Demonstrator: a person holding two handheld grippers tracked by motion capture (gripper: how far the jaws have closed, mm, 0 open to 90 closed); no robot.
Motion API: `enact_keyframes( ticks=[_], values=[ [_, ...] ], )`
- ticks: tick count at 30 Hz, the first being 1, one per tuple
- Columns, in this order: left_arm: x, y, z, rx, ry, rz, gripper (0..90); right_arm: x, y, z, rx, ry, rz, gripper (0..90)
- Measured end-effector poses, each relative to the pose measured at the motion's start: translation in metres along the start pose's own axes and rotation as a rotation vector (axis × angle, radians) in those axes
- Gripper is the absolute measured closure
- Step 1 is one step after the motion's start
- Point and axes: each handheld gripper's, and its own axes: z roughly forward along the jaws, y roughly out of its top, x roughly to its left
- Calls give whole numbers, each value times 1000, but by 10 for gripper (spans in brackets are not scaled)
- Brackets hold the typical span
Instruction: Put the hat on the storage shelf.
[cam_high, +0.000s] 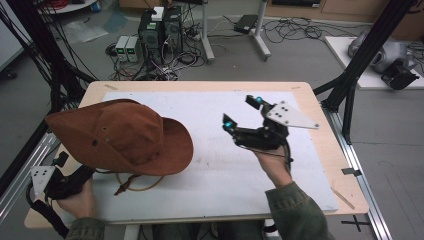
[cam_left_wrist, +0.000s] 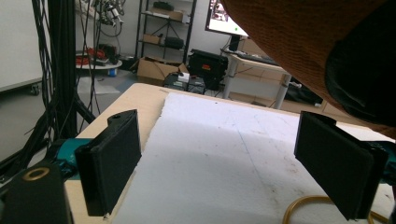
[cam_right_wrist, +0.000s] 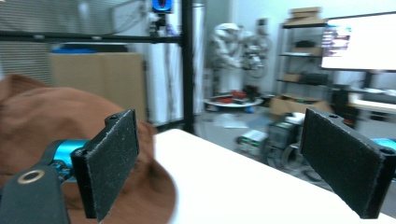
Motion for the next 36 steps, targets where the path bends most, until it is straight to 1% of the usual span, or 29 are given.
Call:
enact_keyframes(
  ticks=[3,5,8,12,13,15,16,18,21,23,24,28,29,34,36],
  values=[
    [1,1,-1,0,3,3,150,-17,0,-21,-5,-88,0,97],
    [1,1,-1,-6,4,-3,150,-28,-3,-34,4,-148,2,97],
    [2,1,-1,-6,5,-4,150,-40,-7,-52,6,-241,-12,97],
    [2,1,-1,-10,-2,-15,150,-50,-15,-72,-6,-360,-8,96],
    [2,1,-1,-10,-2,-13,150,-52,-18,-76,-11,-388,-3,88],
    [2,1,-2,-9,-1,-11,150,-55,-22,-81,-21,-443,11,31],
    [2,1,-2,-11,-2,-13,150,-57,-26,-84,-25,-473,14,31],
    [1,1,-2,-13,1,-15,150,-60,-31,-87,-24,-501,26,31],
    [2,1,-3,-16,4,-16,150,-61,-42,-90,-25,-550,14,31],
    [2,1,-3,-13,5,-15,150,-61,-51,-92,-21,-575,3,31],
    [2,1,-3,-13,5,-15,150,-62,-56,-92,-18,-585,-2,31],
    [3,1,-3,-13,7,-16,150,-65,-77,-95,9,-615,11,31],
    [3,1,-3,-12,7,-15,150,-66,-82,-96,13,-626,8,31],
    [3,1,-2,-10,6,-11,150,-74,-108,-101,34,-675,32,31],
    [3,0,-2,-6,6,-8,150,-76,-117,-103,45,-687,39,31]
  ],
)
